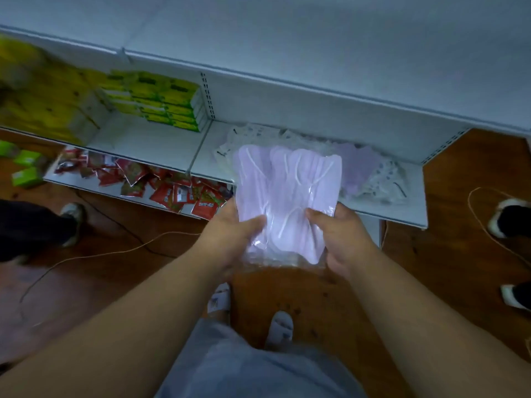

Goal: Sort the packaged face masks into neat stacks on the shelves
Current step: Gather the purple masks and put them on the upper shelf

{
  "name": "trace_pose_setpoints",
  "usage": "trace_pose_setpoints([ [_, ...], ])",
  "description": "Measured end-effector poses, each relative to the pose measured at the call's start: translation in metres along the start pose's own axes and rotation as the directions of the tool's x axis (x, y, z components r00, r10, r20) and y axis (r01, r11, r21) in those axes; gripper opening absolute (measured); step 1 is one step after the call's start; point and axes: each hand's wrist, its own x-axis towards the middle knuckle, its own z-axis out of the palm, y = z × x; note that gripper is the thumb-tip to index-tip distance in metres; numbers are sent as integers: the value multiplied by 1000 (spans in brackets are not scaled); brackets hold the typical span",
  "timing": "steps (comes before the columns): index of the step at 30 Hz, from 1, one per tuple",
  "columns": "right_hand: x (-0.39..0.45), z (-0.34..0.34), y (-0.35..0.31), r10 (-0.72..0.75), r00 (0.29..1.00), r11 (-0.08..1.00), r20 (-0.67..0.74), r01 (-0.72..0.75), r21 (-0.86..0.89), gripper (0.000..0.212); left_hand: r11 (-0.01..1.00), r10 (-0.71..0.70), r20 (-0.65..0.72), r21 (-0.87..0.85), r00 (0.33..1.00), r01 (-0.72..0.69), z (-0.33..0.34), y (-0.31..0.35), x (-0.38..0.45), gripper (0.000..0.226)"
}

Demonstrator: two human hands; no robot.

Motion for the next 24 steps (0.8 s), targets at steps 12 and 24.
trace_pose_setpoints([
  [12, -46, 44, -86, -80, 997, 992, 9, 78, 102, 21, 989, 145, -31, -14, 989, -146, -11, 89, -51, 21],
  [24, 1, 109, -129, -171, 969, 976, -181, 191, 103, 14, 988, 150, 48, -30, 988, -148, -48, 180, 18, 21],
])
